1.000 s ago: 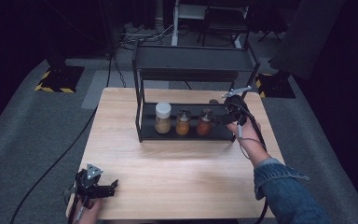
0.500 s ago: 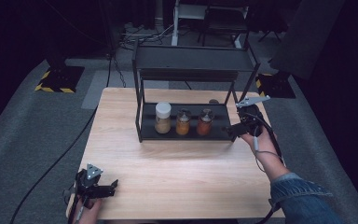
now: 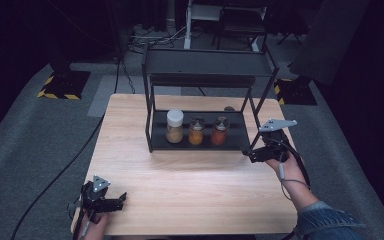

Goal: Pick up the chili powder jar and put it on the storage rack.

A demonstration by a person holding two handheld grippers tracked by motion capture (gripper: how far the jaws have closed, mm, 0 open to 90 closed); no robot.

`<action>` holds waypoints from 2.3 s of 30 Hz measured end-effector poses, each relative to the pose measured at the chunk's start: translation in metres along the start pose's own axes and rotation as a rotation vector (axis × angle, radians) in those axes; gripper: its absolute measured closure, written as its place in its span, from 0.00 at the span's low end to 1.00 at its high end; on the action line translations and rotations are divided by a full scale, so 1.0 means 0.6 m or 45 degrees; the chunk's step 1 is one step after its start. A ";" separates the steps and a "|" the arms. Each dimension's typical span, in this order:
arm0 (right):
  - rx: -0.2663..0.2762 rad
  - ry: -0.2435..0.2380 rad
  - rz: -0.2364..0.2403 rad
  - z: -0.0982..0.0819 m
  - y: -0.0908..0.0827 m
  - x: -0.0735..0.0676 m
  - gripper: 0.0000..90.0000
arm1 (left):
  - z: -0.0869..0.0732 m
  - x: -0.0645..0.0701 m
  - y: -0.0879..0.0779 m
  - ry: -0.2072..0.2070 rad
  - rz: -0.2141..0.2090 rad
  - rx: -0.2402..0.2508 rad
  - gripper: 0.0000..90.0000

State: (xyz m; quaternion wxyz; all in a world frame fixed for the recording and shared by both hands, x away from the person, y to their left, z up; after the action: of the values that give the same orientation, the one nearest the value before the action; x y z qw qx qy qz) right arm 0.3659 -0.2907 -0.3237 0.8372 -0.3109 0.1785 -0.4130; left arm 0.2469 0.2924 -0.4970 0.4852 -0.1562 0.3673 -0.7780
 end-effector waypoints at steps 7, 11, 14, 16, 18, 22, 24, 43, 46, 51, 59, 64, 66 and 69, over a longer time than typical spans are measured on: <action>0.036 -0.005 0.002 -0.033 -0.008 0.000 0.02 | 0.000 0.000 0.000 -0.002 0.000 0.000 0.02; 0.030 0.001 0.008 -0.048 -0.010 -0.001 0.03 | 0.000 0.000 0.000 0.000 0.000 0.000 0.02; 0.025 0.005 0.015 -0.058 -0.010 -0.001 0.03 | 0.000 0.000 0.000 -0.002 0.000 0.000 0.02; 0.041 0.011 0.021 -0.069 -0.010 -0.001 0.03 | 0.000 0.000 0.000 0.000 0.000 0.000 0.02; 0.047 -0.005 0.010 -0.079 -0.010 -0.001 0.03 | 0.000 0.000 0.000 -0.002 0.000 0.001 0.02; 0.052 -0.011 0.003 -0.094 -0.009 0.000 0.03 | 0.000 0.000 0.000 0.000 0.000 0.000 0.02; 0.045 -0.002 0.005 -0.105 -0.008 0.003 0.03 | 0.000 0.000 0.000 -0.002 0.000 0.000 0.02; 0.027 -0.002 0.023 -0.189 0.018 0.013 0.03 | 0.000 0.000 0.000 -0.001 0.001 0.000 0.02; 0.018 -0.014 0.024 -0.195 0.021 0.013 0.03 | 0.000 0.000 0.000 -0.001 0.001 0.000 0.02; 0.003 -0.030 0.030 -0.212 0.029 0.015 0.03 | 0.000 0.000 0.000 -0.003 0.001 0.000 0.02; -0.015 -0.031 0.022 -0.244 0.040 0.024 0.03 | 0.000 0.000 0.000 -0.001 0.001 0.000 0.02; -0.043 -0.042 0.005 -0.258 0.048 0.026 0.03 | 0.000 0.000 0.000 -0.001 0.001 0.000 0.02; -0.045 -0.037 0.003 -0.265 0.051 0.028 0.03 | 0.000 0.000 0.000 0.000 0.001 0.000 0.02; -0.075 -0.041 -0.002 -0.274 0.058 0.028 0.03 | 0.000 0.000 0.000 -0.002 0.001 0.000 0.02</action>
State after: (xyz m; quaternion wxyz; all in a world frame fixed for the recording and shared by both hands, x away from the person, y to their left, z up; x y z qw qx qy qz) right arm 0.3051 -0.3494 -0.4697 0.8300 -0.3423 0.1769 -0.4033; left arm 0.2468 0.2923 -0.4970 0.4859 -0.1568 0.3669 -0.7776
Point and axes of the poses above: each handheld gripper's, and its own axes: y roughly forward along the jaws, z roughly out of its top, x roughly to its right, the point moved 6 cm from there along y, roughly forward along the jaws, and after that the axes turned 11 degrees about y, right-handed, at the moved point
